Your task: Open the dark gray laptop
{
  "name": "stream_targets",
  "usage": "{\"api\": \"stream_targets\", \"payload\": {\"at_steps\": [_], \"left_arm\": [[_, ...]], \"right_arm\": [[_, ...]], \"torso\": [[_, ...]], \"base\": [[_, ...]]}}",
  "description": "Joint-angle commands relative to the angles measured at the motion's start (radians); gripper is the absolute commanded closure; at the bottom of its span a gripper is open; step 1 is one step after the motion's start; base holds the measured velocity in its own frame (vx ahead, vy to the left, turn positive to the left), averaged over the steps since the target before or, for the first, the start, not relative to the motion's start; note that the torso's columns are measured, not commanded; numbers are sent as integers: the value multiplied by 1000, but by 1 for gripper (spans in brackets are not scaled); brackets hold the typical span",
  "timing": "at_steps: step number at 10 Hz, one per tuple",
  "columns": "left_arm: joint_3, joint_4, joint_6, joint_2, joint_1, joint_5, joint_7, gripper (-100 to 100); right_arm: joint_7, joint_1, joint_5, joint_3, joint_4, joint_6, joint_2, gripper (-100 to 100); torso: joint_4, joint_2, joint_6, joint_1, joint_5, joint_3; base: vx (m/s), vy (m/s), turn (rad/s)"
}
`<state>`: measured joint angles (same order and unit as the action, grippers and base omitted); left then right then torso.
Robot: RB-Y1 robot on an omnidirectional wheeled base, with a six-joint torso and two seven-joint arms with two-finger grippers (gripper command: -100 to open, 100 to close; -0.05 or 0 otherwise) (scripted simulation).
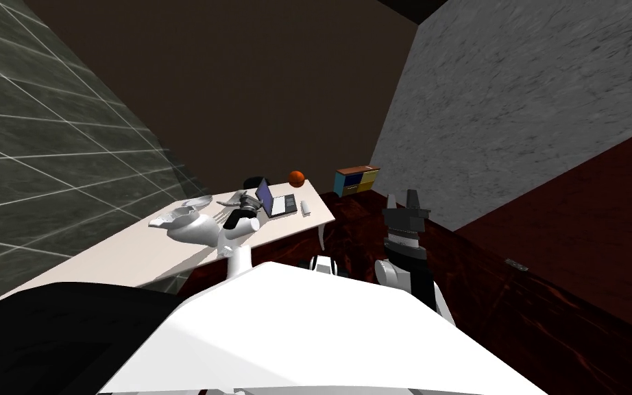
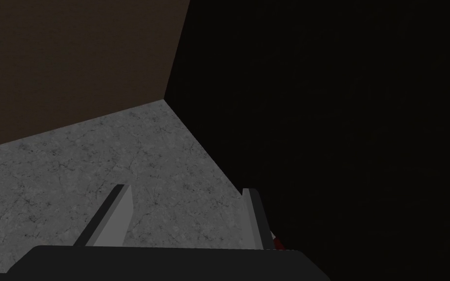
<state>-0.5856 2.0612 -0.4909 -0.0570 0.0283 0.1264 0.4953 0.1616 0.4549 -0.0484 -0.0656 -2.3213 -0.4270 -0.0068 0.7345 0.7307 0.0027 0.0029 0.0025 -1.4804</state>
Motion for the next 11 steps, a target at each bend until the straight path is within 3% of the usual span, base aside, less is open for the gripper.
{"api": "stream_targets", "payload": {"at_steps": [1,2,3,4,11], "left_arm": [[-11,27,-32,-6,-3,-2,5,-100],[-6,13,-16,1,-2,-3,3,-100],[-6,15,-20,0,-3,-4,3,100],[5,-5,-2,-20,3,-29,-30,100],[43,-71,60,-93,20,-120,-144,100]], "right_arm": [[0,0,0,0,0,0,0,0],[0,0,0,0,0,0,0,0],[0,0,0,0,0,0,0,0],[0,0,0,0,0,0,0,0],[0,0,0,0,0,0,0,0]], "torso": [[1,2,-1,1,0,1],[2,0,-1,3,-1,0],[3,5,-2,-1,-2,2],[5,10,-3,-4,-3,6],[4,9,-5,0,-2,5]], "base": [[86,44,-24],[58,32,-10],[9,3,-7],[33,-51,-31],[17,-95,-24]]}}
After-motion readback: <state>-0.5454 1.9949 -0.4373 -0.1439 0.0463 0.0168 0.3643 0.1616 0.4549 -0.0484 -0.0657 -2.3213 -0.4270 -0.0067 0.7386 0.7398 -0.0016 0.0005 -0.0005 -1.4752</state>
